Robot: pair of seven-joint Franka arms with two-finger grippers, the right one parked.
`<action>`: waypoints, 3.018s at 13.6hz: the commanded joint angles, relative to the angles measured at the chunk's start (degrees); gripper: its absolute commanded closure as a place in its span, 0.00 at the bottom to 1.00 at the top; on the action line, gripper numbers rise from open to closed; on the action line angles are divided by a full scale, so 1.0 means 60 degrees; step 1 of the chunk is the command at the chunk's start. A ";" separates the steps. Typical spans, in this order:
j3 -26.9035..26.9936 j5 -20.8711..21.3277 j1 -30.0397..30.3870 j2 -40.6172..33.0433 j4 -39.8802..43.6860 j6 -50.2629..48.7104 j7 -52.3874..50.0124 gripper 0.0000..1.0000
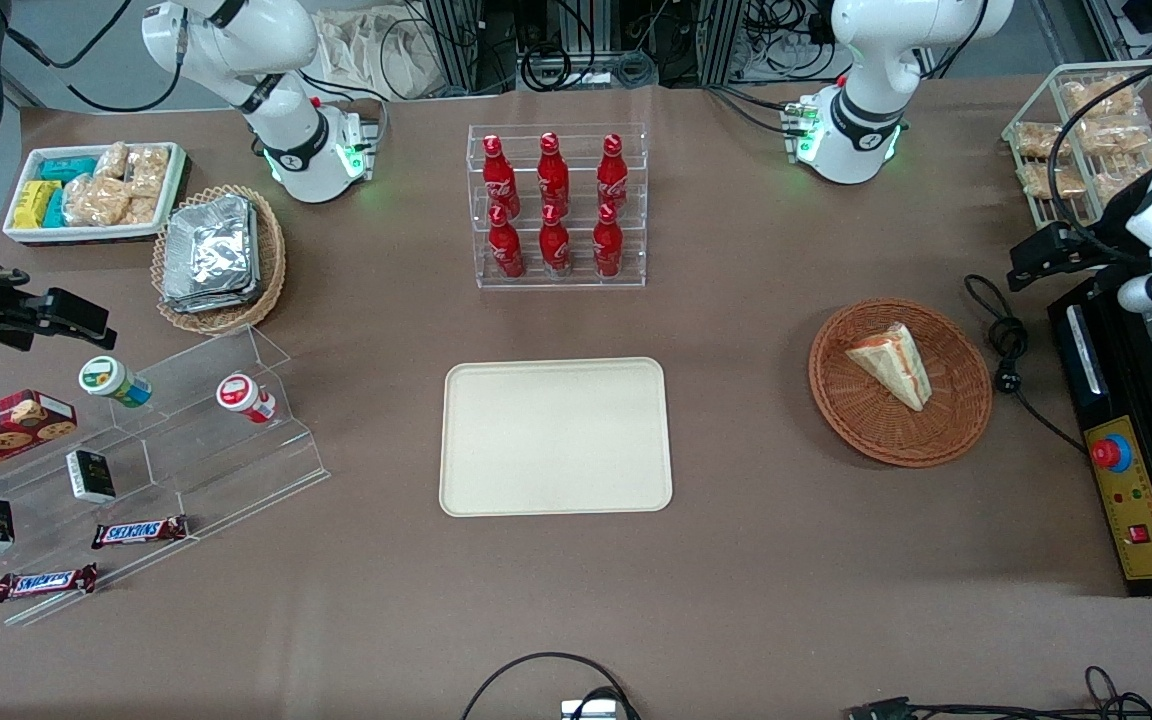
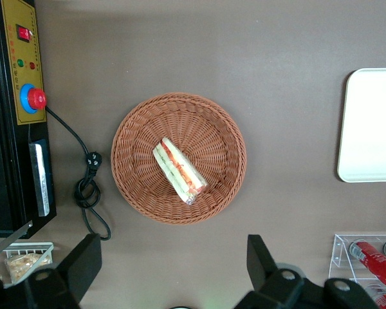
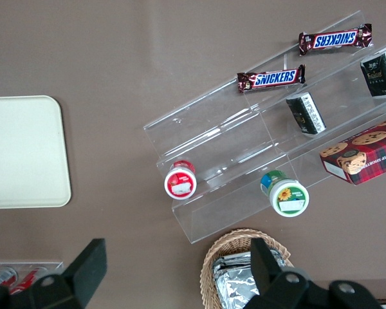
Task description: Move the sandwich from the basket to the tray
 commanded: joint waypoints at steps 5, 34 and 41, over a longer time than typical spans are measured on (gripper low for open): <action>-0.0002 0.0090 0.0055 0.0136 0.0116 0.0007 -0.0151 0.00; -0.0032 0.0221 0.0055 0.0194 -0.8688 1.0098 -0.5879 0.00; -0.0032 0.0221 -0.0033 0.0985 -0.9230 1.1665 -0.6201 0.00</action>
